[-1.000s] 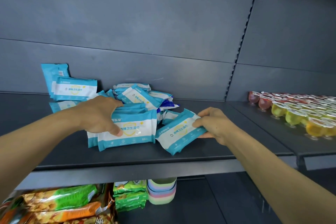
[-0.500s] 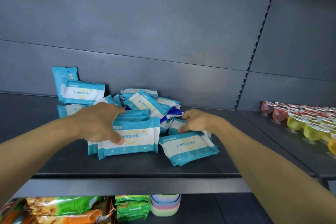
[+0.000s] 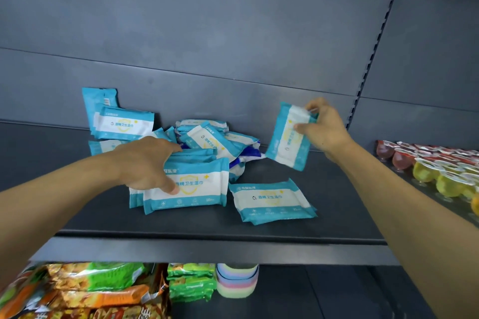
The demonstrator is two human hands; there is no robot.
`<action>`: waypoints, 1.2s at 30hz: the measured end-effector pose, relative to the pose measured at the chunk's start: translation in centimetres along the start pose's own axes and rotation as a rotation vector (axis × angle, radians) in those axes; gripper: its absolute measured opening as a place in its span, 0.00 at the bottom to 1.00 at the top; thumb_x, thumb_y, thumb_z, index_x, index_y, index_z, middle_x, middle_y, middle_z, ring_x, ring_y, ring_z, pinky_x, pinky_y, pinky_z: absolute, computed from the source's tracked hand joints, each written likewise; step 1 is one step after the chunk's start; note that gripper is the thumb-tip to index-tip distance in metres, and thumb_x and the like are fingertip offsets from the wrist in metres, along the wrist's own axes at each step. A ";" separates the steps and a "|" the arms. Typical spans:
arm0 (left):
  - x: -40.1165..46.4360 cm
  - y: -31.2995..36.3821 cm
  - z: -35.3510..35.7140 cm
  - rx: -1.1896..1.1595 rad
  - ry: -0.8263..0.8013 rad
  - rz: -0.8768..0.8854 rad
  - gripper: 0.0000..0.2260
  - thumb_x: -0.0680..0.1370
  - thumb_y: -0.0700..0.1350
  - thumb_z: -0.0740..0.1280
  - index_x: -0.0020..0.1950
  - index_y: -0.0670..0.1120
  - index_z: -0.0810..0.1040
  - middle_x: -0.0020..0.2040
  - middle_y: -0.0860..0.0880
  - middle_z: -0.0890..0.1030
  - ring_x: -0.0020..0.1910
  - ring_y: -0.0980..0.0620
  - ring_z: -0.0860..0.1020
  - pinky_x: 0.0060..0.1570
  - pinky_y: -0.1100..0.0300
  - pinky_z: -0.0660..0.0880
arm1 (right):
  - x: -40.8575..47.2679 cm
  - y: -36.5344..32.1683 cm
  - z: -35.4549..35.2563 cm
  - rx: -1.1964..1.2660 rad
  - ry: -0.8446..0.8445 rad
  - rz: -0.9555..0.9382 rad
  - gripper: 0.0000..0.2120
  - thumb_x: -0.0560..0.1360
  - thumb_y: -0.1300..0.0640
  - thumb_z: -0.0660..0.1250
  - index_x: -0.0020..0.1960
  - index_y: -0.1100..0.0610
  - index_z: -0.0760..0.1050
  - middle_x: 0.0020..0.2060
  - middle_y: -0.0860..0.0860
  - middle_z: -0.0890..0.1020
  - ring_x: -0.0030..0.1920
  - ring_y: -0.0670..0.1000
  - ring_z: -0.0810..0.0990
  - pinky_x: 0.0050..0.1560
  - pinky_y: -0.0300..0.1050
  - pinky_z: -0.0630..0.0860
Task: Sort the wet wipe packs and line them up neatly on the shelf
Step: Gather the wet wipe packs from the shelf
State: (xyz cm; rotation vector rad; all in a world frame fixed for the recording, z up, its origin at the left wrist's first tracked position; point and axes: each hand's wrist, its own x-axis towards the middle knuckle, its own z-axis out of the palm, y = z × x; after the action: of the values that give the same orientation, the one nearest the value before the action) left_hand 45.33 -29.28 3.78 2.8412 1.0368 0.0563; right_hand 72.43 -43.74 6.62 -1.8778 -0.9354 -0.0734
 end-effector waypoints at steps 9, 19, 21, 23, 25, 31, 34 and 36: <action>-0.4 0.2 0.0 0.008 -0.020 0.008 0.39 0.71 0.54 0.73 0.76 0.49 0.57 0.73 0.50 0.65 0.70 0.48 0.65 0.68 0.54 0.65 | -7.2 -0.9 0.0 0.456 -0.031 0.470 0.08 0.72 0.69 0.69 0.47 0.64 0.70 0.46 0.62 0.81 0.38 0.53 0.82 0.32 0.44 0.80; -0.7 0.4 0.2 0.076 0.013 -0.012 0.38 0.72 0.56 0.71 0.76 0.50 0.57 0.73 0.51 0.66 0.70 0.48 0.66 0.66 0.52 0.67 | -10.2 1.5 0.3 -0.345 -0.197 0.275 0.31 0.68 0.55 0.75 0.65 0.54 0.63 0.62 0.54 0.69 0.63 0.53 0.69 0.57 0.45 0.71; -0.7 0.4 0.2 0.088 0.012 -0.016 0.38 0.72 0.56 0.71 0.76 0.50 0.56 0.73 0.51 0.66 0.70 0.48 0.66 0.66 0.51 0.67 | -10.0 0.9 -0.3 -0.358 -0.321 0.117 0.34 0.69 0.53 0.75 0.70 0.48 0.62 0.68 0.51 0.63 0.69 0.52 0.60 0.66 0.45 0.63; -0.7 0.4 0.2 0.091 0.012 -0.019 0.38 0.72 0.56 0.71 0.76 0.50 0.56 0.72 0.51 0.66 0.69 0.48 0.66 0.66 0.51 0.67 | -9.8 0.2 -0.6 -0.367 -0.568 -0.006 0.36 0.70 0.51 0.74 0.72 0.43 0.60 0.72 0.45 0.58 0.72 0.49 0.56 0.70 0.46 0.57; -0.7 0.5 0.2 0.097 0.008 -0.022 0.38 0.72 0.56 0.71 0.77 0.50 0.55 0.73 0.50 0.66 0.69 0.48 0.66 0.66 0.51 0.67 | -9.4 -0.2 -0.6 -0.404 -0.787 -0.029 0.35 0.72 0.50 0.72 0.73 0.42 0.58 0.73 0.43 0.57 0.72 0.47 0.57 0.70 0.45 0.57; -0.6 0.8 0.2 0.120 -0.024 -0.036 0.39 0.74 0.55 0.70 0.78 0.49 0.51 0.75 0.50 0.63 0.71 0.48 0.64 0.68 0.51 0.65 | -7.0 0.2 0.4 -0.561 -0.962 -0.011 0.37 0.66 0.40 0.74 0.70 0.45 0.63 0.65 0.44 0.71 0.62 0.47 0.71 0.64 0.46 0.71; -0.9 1.3 0.3 0.193 -0.024 -0.049 0.38 0.75 0.56 0.67 0.78 0.49 0.49 0.74 0.50 0.64 0.71 0.48 0.64 0.68 0.52 0.63 | -6.8 -0.1 0.8 -0.668 -0.946 -0.079 0.30 0.64 0.39 0.75 0.60 0.49 0.70 0.52 0.45 0.77 0.52 0.48 0.77 0.53 0.44 0.76; -1.0 1.7 0.3 0.218 -0.031 -0.055 0.37 0.76 0.58 0.65 0.78 0.49 0.49 0.73 0.50 0.65 0.70 0.48 0.65 0.68 0.52 0.63 | -6.7 -0.3 1.0 -0.745 -0.911 -0.124 0.30 0.59 0.37 0.77 0.54 0.51 0.73 0.49 0.46 0.79 0.48 0.47 0.79 0.43 0.42 0.77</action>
State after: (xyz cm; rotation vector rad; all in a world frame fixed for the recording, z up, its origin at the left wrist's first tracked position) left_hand 45.69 -31.27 3.67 2.9915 1.1821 -0.1126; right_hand 67.23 -46.64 3.44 -2.5862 -1.8195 0.4580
